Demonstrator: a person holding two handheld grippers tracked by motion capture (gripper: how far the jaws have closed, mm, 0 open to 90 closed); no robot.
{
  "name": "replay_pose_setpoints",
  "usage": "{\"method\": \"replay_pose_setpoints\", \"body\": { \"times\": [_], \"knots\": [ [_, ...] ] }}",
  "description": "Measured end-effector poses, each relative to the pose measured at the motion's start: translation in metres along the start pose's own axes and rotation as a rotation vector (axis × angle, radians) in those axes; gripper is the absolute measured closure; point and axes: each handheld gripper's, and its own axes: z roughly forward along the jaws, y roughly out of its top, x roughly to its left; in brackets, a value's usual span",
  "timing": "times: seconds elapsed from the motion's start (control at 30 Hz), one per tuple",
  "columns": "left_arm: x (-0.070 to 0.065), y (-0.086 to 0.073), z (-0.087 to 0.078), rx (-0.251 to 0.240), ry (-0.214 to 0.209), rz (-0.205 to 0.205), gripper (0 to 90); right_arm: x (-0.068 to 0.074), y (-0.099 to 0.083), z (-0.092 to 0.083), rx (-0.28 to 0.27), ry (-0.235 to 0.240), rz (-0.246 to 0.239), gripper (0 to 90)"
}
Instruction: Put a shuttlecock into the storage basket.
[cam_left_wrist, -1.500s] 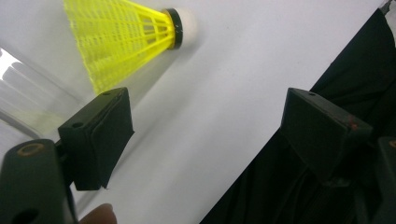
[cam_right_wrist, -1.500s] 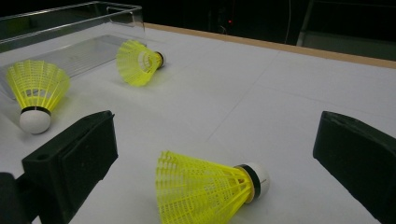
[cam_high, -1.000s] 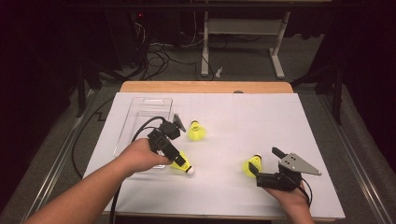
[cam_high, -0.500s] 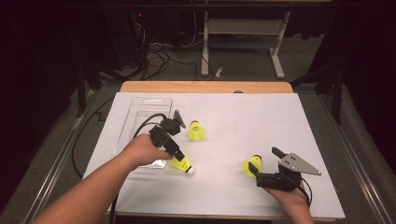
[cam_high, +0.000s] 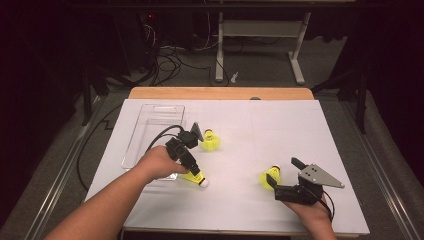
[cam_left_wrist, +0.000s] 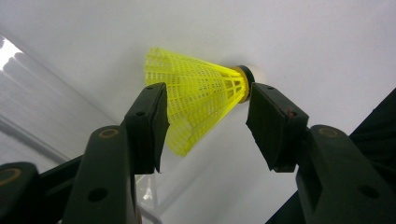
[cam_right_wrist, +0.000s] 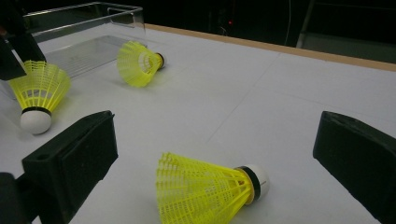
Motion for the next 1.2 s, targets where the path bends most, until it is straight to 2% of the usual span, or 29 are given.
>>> {"method": "replay_pose_setpoints", "body": {
  "times": [0.03,0.17,0.27,0.37,0.43,0.47,0.53,0.67,0.7,0.73,0.8,0.83,0.87,0.9,0.93,0.97,1.03,1.07,1.13,1.17,1.2],
  "knots": [
    [0.0009,-0.0001,0.0010,0.004,0.000,0.012,50.8,0.0002,0.0001,-0.0003,0.000,-0.001,0.004,0.4],
    [0.0012,-0.0011,0.0053,0.009,0.011,-0.001,52.5,0.0003,0.0002,-0.0003,0.000,-0.001,0.004,0.4],
    [0.0046,0.0000,0.0058,0.023,-0.017,0.043,55.3,0.0003,0.0002,-0.0004,0.001,-0.003,0.005,0.4],
    [0.0045,-0.0004,0.0065,0.027,-0.022,0.046,57.4,0.0002,0.0001,-0.0003,0.001,-0.004,0.004,0.4],
    [0.0021,-0.0021,0.0071,0.031,-0.007,0.018,58.7,0.0000,0.0001,-0.0001,0.002,-0.004,0.003,0.4],
    [0.0030,-0.0022,0.0077,0.033,-0.013,0.036,59.3,0.0000,0.0002,-0.0001,0.002,-0.005,0.003,0.4],
    [0.0021,-0.0026,0.0082,0.036,-0.007,0.024,60.7,0.0000,0.0001,-0.0002,0.002,-0.006,0.004,0.4],
    [0.0026,-0.0019,0.0087,0.038,-0.007,0.025,65.0,-0.0004,0.0000,-0.0005,0.000,-0.007,0.005,0.5],
    [0.0054,-0.0003,0.0088,0.042,-0.023,0.066,65.0,-0.0004,0.0000,-0.0005,0.000,-0.007,0.005,0.5],
    [0.0057,0.0003,0.0086,0.046,-0.023,0.066,65.5,-0.0005,0.0000,-0.0005,0.000,-0.007,0.005,0.4],
    [0.0035,0.0003,0.0079,0.045,-0.013,0.022,67.2,-0.0006,0.0000,-0.0006,0.000,-0.009,0.006,0.4],
    [0.0045,0.0012,0.0077,0.045,-0.020,0.032,68.1,-0.0007,0.0000,-0.0006,0.000,-0.009,0.007,0.4],
    [0.0036,0.0011,0.0071,0.049,-0.017,0.014,68.9,-0.0007,0.0000,-0.0006,0.000,-0.009,0.007,0.5],
    [0.0059,0.0022,0.0067,0.055,-0.032,0.047,69.8,-0.0007,0.0000,-0.0005,0.000,-0.009,0.007,0.5],
    [0.0063,0.0026,0.0064,0.056,-0.033,0.050,71.0,-0.0006,0.0000,-0.0005,0.001,-0.010,0.008,0.4],
    [0.0048,0.0022,0.0059,0.055,-0.023,0.021,72.3,-0.0006,-0.0001,-0.0004,0.001,-0.010,0.007,0.4],
    [0.0062,0.0031,0.0058,0.052,-0.040,0.036,73.2,-0.0006,-0.0001,-0.0004,0.001,-0.010,0.007,0.5],
    [0.0064,0.0039,0.0052,0.053,-0.043,0.029,74.3,-0.0006,-0.0001,-0.0004,0.001,-0.010,0.007,0.4],
    [0.0088,0.0053,0.0049,0.054,-0.056,0.054,75.9,-0.0006,-0.0001,-0.0004,0.000,-0.011,0.006,0.4],
    [0.0073,0.0050,0.0038,0.063,-0.056,0.023,76.8,-0.0006,-0.0001,-0.0004,0.001,-0.011,0.005,0.4],
    [0.0082,0.0056,0.0029,0.070,-0.060,0.027,77.9,-0.0006,-0.0001,-0.0004,0.001,-0.011,0.005,0.5]
  ]
}}
